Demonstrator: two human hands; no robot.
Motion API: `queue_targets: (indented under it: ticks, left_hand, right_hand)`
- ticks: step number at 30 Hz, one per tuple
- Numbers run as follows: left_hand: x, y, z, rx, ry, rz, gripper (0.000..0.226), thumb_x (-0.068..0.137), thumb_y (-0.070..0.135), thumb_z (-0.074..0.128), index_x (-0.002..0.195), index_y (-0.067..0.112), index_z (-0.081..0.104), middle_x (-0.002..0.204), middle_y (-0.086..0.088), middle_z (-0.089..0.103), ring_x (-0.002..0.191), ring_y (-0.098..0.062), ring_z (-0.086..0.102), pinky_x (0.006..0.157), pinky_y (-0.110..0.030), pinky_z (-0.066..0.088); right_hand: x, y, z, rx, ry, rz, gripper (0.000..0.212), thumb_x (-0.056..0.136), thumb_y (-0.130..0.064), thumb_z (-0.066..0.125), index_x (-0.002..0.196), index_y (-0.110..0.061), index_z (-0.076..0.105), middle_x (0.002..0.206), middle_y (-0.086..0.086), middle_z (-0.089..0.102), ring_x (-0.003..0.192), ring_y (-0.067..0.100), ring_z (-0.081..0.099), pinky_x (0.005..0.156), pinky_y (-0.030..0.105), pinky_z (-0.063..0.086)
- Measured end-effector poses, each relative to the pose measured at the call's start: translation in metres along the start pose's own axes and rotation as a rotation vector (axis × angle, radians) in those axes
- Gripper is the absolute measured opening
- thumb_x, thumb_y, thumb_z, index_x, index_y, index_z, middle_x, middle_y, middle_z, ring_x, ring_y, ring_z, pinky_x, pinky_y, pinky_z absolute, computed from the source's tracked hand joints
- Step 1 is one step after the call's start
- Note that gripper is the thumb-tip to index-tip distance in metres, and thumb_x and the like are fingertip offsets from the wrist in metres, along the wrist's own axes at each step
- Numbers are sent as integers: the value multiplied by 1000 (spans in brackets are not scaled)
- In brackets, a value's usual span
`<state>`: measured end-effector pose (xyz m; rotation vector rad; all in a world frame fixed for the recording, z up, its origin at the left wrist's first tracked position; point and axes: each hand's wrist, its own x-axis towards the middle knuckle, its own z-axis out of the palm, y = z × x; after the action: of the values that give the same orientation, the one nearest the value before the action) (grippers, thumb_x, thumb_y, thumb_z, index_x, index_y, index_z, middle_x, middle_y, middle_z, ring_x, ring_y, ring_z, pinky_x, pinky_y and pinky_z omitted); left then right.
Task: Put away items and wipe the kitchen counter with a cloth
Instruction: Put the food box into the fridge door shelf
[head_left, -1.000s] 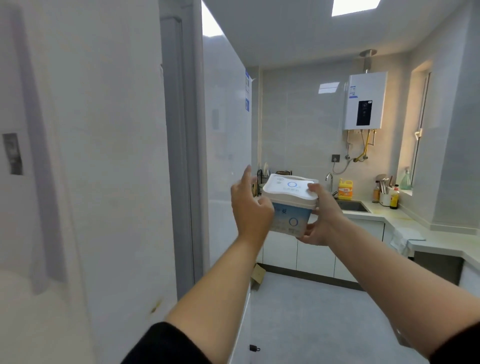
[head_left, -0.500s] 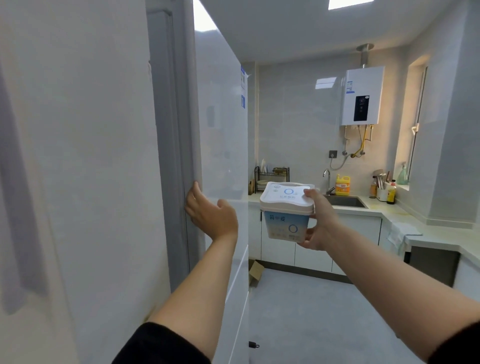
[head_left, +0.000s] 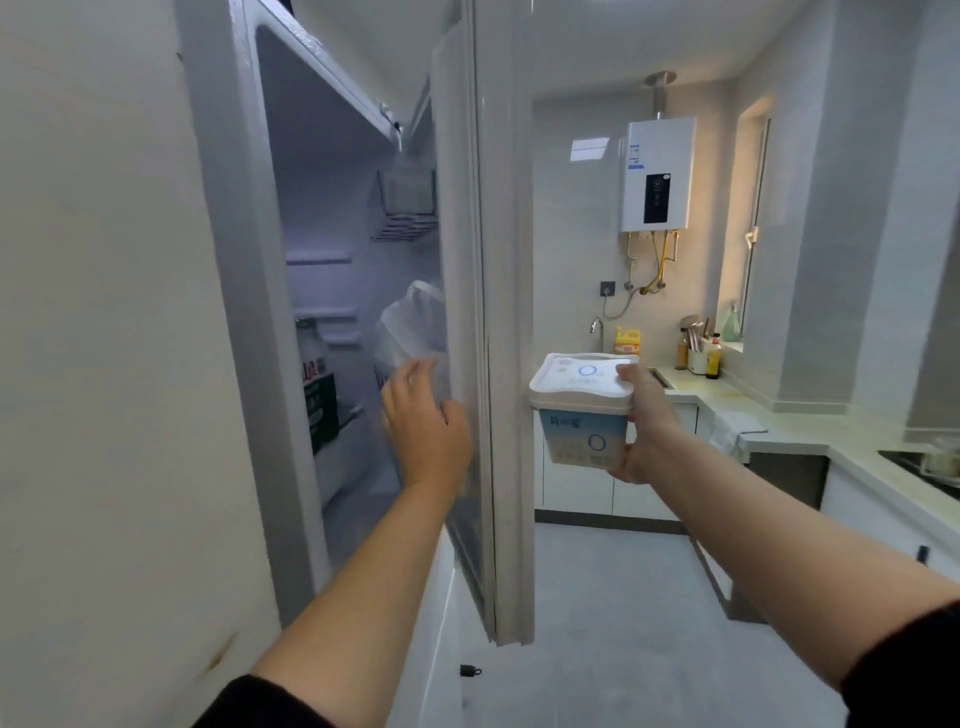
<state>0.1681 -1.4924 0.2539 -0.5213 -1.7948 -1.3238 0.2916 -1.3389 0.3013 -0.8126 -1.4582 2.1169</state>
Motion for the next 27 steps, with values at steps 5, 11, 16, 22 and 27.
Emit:
queue_targets:
  ticks: [5,11,16,22,27]
  left_hand:
    - [-25,-11,48,125,-419,87,31,86,4,44,105,9,68,102,-11,65,102,-29,53,87,-37,42]
    - [-26,26,69,-244,-677,-126,35,91,5,46,118,15,65,120,-2,63,111,-18,56,93,-24,43]
    - [-19,64,66,-527,-1115,-206,75,90,27,62,151,25,18,149,2,36,135,-15,36,98,-25,36]
    - [7,61,80,-679,-1104,-180,109,76,4,76,151,32,2,142,6,39,124,-14,46,97,-33,49]
    - [59,48,91,-757,-866,-172,100,77,5,75,149,31,11,134,6,47,117,-13,52,89,-30,54]
  right_hand:
    - [5,-1,-44,-14,188,-54,54,75,-56,58,118,-22,55,101,12,67,89,29,63,78,40,52]
    - [0,3,-72,46,144,-13,25,89,-48,52,86,-23,53,94,12,65,84,28,59,77,43,49]
    - [-8,-6,-71,93,137,11,30,91,-45,52,79,-18,48,77,13,58,69,27,55,67,40,46]
    - [19,-24,-36,77,-3,84,55,74,-58,63,102,-13,55,101,18,64,89,36,62,78,41,54]
    - [55,-55,-1,-97,-196,-93,78,74,-76,49,123,-16,54,117,19,59,105,39,57,93,51,48]
